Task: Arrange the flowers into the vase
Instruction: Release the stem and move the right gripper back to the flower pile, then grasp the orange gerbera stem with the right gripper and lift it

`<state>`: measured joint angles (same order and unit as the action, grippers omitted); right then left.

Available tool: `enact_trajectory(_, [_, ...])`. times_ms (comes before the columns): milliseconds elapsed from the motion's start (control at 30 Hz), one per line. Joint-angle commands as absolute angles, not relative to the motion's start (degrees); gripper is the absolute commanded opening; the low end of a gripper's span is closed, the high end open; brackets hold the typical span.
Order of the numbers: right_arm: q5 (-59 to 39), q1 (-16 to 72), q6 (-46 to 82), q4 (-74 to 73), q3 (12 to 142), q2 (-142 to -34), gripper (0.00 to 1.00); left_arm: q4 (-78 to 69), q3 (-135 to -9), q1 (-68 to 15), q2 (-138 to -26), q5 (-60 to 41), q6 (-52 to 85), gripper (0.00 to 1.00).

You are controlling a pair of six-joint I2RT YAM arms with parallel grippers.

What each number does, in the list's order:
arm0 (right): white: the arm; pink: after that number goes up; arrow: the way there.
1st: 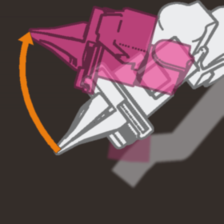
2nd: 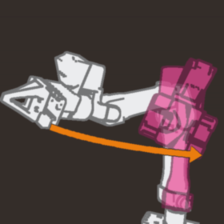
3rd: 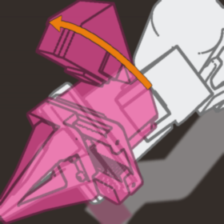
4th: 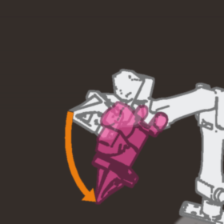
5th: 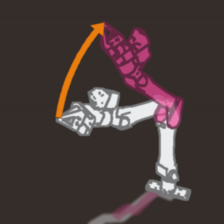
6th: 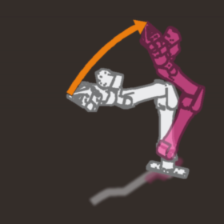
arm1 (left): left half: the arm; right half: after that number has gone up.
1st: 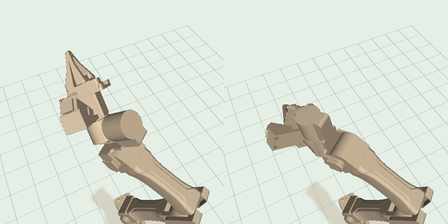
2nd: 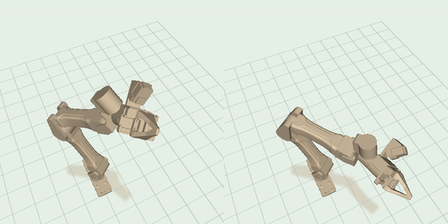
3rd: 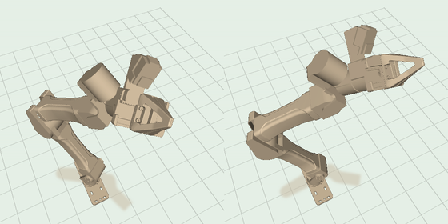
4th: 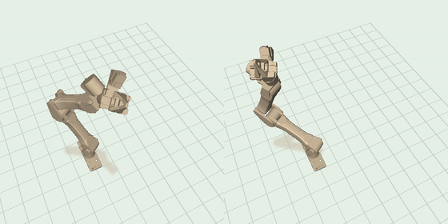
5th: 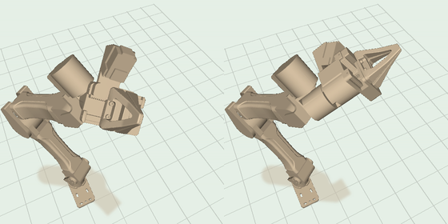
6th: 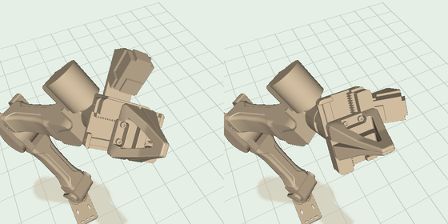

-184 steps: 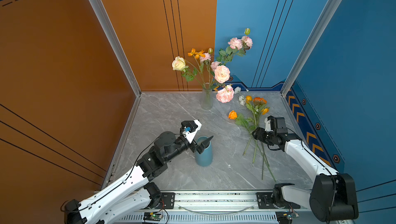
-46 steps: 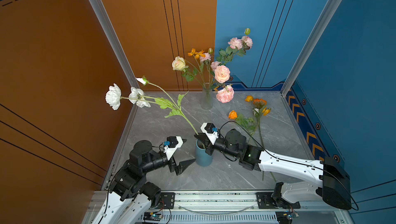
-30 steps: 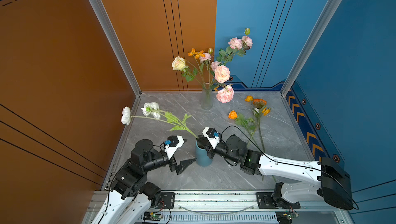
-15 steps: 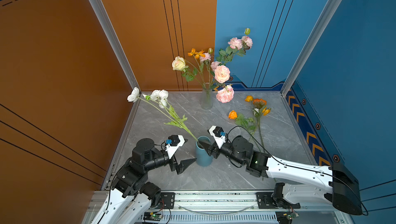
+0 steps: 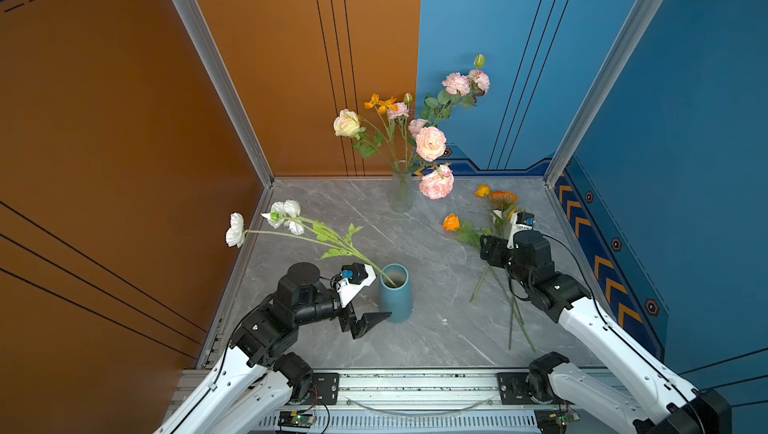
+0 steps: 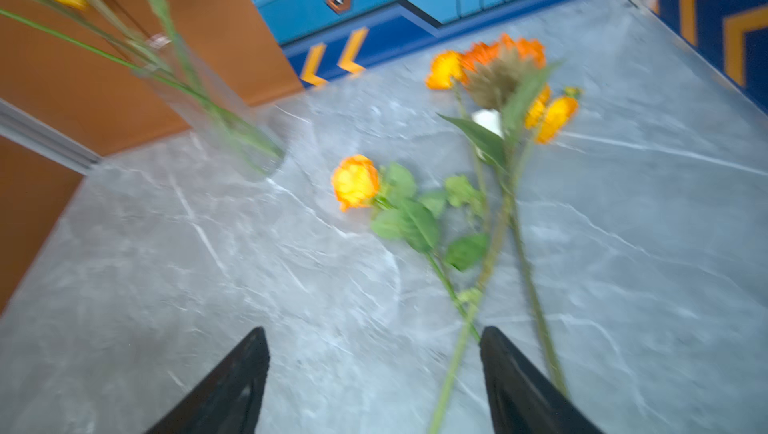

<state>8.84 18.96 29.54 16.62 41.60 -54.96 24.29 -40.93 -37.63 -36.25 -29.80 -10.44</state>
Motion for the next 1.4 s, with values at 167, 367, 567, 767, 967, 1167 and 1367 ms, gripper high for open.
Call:
enact_trajectory(167, [-1.58, 4.34, 29.49, 33.67, 42.50, -62.01, 0.61, 20.98, -54.70, -57.63, -55.37, -8.63, -24.65, 0.98])
enact_trajectory(367, [-3.60, 1.25, 23.78, 34.90, 43.96, -70.39, 0.47, 21.71, -62.61, -59.25, -66.85, -18.00, -28.57, 0.98])
enact_trajectory(567, [-1.26, 1.10, 19.32, 32.26, 48.47, -78.72, 0.39, 21.46, -59.48, -59.33, -67.15, -19.40, -27.59, 0.98])
enact_trajectory(767, [1.17, 0.97, 15.27, 29.79, 55.61, -87.68, 0.29, 20.57, -57.13, -59.97, -66.45, -17.05, -27.44, 0.98])
enact_trajectory(967, [1.02, 1.05, 13.68, 29.02, 61.96, -97.18, 0.25, 20.55, -56.64, -59.41, -65.48, -15.58, -27.73, 0.98])
enact_trajectory(1167, [3.77, 1.21, 12.16, 28.28, 65.64, -102.92, 0.20, 20.59, -56.70, -58.64, -65.82, -15.73, -27.49, 0.98])
enact_trajectory(1367, [3.01, 1.27, 11.99, 27.40, 66.50, -104.94, 0.09, 20.57, -56.72, -58.24, -66.62, -15.97, -27.22, 0.98])
